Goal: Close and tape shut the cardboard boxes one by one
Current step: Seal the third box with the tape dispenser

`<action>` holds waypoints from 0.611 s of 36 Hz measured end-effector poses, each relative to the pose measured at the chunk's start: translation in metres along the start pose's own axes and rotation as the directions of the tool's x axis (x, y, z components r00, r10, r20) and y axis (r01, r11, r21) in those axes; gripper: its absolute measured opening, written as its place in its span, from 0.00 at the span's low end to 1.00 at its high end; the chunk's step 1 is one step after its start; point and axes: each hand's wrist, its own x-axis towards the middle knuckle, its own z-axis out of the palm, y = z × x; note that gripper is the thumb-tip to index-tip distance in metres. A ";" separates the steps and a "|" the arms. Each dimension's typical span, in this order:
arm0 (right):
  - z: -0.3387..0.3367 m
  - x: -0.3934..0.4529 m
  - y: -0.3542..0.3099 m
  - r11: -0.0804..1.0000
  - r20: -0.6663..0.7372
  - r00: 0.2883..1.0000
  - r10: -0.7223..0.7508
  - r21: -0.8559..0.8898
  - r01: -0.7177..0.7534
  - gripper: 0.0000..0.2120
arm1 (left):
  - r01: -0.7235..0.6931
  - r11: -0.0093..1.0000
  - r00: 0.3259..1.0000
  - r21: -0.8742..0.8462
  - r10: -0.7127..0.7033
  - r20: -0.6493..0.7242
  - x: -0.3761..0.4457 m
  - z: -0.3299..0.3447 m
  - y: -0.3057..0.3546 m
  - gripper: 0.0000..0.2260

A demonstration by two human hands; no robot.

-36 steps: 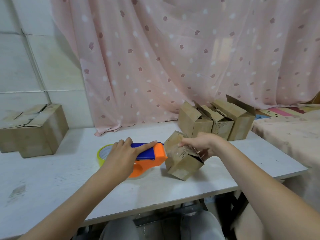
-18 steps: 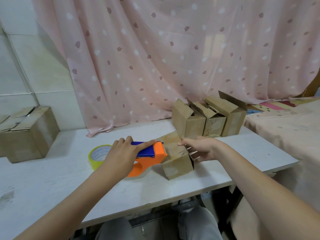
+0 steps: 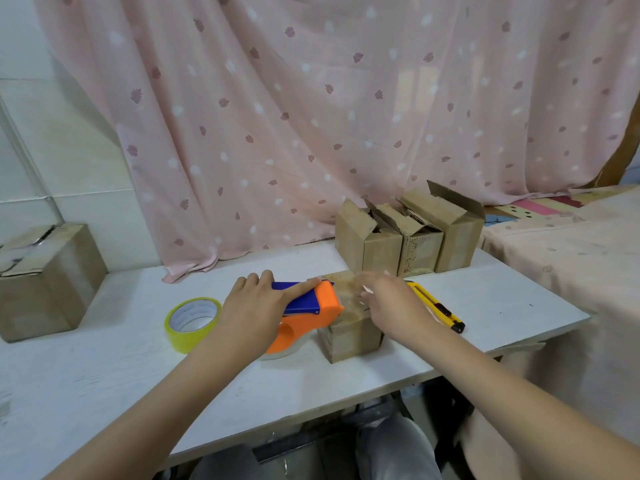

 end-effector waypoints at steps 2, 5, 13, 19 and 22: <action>0.000 -0.010 -0.005 0.987 0.027 0.988 -0.150 -0.063 0.151 0.25 | -0.015 1.000 1.000 0.014 0.015 -0.003 0.001 -0.001 0.000 0.43; 0.006 -0.023 -0.004 0.948 0.057 0.950 -0.306 -0.078 0.310 0.22 | -0.010 1.000 1.000 0.012 0.010 -0.003 0.000 -0.006 0.004 0.40; 0.013 -0.028 -0.003 0.900 0.106 0.925 -0.364 -0.214 0.379 0.35 | 0.028 0.999 1.000 -0.039 -0.028 -0.011 -0.002 -0.008 0.004 0.40; 0.015 -0.021 -0.006 0.895 0.130 0.936 -0.327 -0.276 0.351 0.34 | -0.017 0.999 0.999 -0.044 0.016 -0.036 -0.004 0.000 -0.003 0.44; 0.022 -0.022 -0.004 0.889 0.117 0.944 -0.308 -0.319 0.329 0.33 | -0.016 0.998 0.997 -0.053 0.012 -0.075 -0.004 0.006 -0.003 0.46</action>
